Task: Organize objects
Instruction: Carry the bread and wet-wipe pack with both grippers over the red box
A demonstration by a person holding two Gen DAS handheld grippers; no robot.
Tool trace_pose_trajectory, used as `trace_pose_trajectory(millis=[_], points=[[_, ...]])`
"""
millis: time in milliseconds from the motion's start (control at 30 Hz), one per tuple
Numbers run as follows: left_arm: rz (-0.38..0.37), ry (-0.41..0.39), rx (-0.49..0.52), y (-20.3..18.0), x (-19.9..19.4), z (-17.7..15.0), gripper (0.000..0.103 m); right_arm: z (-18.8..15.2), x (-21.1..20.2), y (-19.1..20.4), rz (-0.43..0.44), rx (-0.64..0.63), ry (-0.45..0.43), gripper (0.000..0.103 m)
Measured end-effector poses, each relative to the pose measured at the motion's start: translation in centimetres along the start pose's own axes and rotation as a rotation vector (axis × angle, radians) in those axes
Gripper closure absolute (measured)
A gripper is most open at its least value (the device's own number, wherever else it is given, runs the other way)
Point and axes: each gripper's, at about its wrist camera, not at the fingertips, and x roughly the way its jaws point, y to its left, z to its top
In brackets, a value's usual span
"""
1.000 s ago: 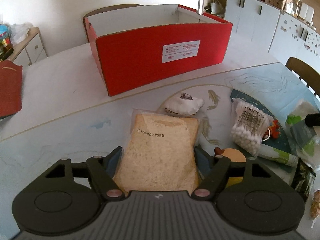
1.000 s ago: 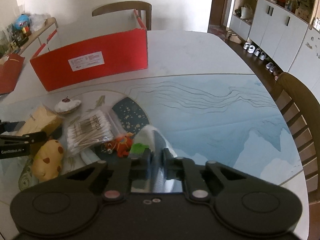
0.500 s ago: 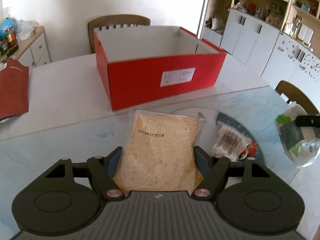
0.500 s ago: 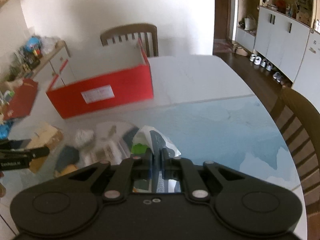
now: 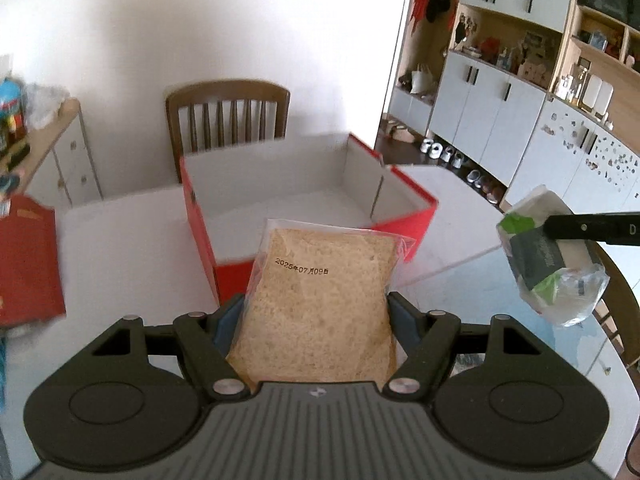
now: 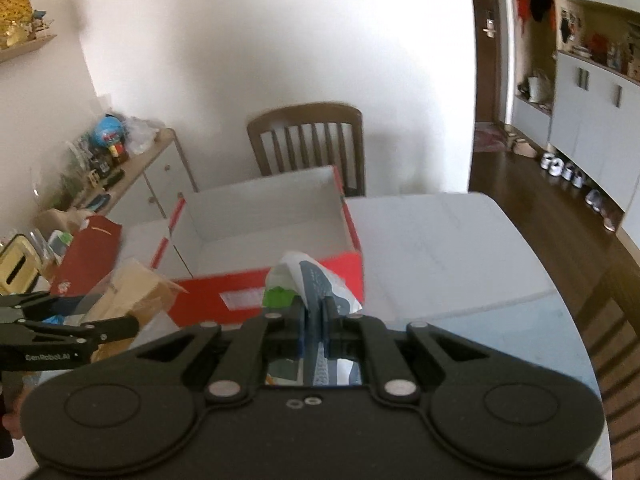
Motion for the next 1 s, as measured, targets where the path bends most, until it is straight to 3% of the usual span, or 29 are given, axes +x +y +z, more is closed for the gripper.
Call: trace_pose_trajectory(millis=[267,500,767,1000], points=[[0.025,-0.012,0.082,0.5,2.3,4.1,0.028,5.5,2.8,1.8,0.039,-0.065,-0.032,0.095],[0.061,-0.003,0.109,1.7,5.4,7.5,0.028,8.3,6.6,3.0,0.057,-0.095,-0.029,0.095],[0.087,0.037,0.116,3.1,10.4,9.7,0.028,10.0,11.9,3.7,0.048,-0.107,-0.008,0.095],[0.092,0.096,0.109,4.1,14.8,9.8,0.028,9.0,16.7,3.4,0.02,-0.087,0.061,0.095]])
